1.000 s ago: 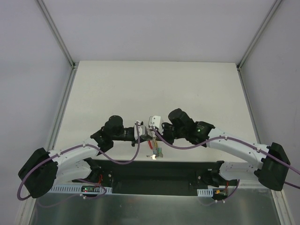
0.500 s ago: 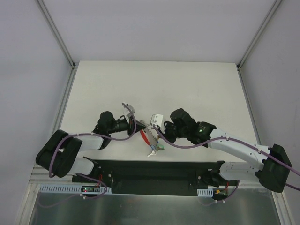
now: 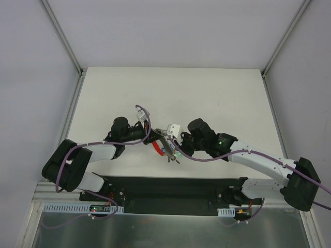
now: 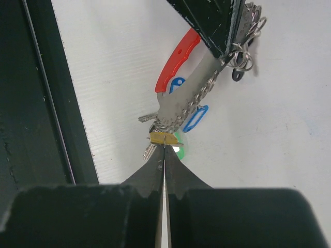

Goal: Put the keys on the keyring

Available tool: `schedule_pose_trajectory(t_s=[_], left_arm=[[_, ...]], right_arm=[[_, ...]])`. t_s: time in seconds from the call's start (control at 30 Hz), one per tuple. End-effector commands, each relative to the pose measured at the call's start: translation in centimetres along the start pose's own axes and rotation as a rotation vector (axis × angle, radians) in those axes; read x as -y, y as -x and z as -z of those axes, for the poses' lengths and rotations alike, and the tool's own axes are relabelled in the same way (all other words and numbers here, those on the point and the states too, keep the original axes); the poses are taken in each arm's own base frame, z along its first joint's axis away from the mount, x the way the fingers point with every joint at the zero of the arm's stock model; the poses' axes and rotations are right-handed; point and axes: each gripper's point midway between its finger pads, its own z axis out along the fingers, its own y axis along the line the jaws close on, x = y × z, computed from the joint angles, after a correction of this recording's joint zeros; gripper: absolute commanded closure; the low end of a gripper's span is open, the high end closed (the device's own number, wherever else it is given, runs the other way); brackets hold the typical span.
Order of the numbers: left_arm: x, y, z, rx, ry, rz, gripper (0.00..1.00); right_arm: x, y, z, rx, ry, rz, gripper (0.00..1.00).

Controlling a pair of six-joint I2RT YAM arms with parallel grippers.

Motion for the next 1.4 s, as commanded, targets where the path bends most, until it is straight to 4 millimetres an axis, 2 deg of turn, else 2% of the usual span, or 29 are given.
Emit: schedule_pose_trajectory(t_s=[0.0,0.2,0.57,0.93,1.03,1.13,1.3,1.37], left_arm=[[2.4,0.8,0.0,-0.034,-0.109,-0.186,1.00],[4.6,-0.2,0.1,-0.082,-0.258,-0.264,1.00],[7.9,-1.2,0.2,-0.108,-0.420,-0.382,1.00],[9.9,-1.9,0.0,-0.128,-0.519,-0.438,1.00],[10.8,-2.5,-0.1,-0.148,-0.569,-0.447,1.00],[11.6,-2.9,-0.1,-0.164,-0.607,-0.449,1.00],[11.5,-2.5,-0.1,-0.140,-0.580,-0.508,1.00],[10.6,-2.5,-0.3,-0.134,-0.515,-0.513,1.00]], right_arm=[[0.6,0.5,-0.3,0.018,-0.020,-0.012,0.99],[1.1,0.3,-0.3,0.012,-0.047,-0.026,0.99],[1.0,0.4,-1.0,0.026,-0.020,-0.047,0.99],[0.8,0.5,-1.9,0.042,0.020,-0.084,0.99],[1.4,0.5,-2.3,0.039,0.002,-0.118,0.99],[3.0,-0.1,-2.4,0.015,-0.071,-0.182,0.99],[4.4,-1.0,-2.1,0.001,-0.122,-0.255,0.99],[4.5,-1.1,-1.9,-0.008,-0.123,-0.263,0.99]])
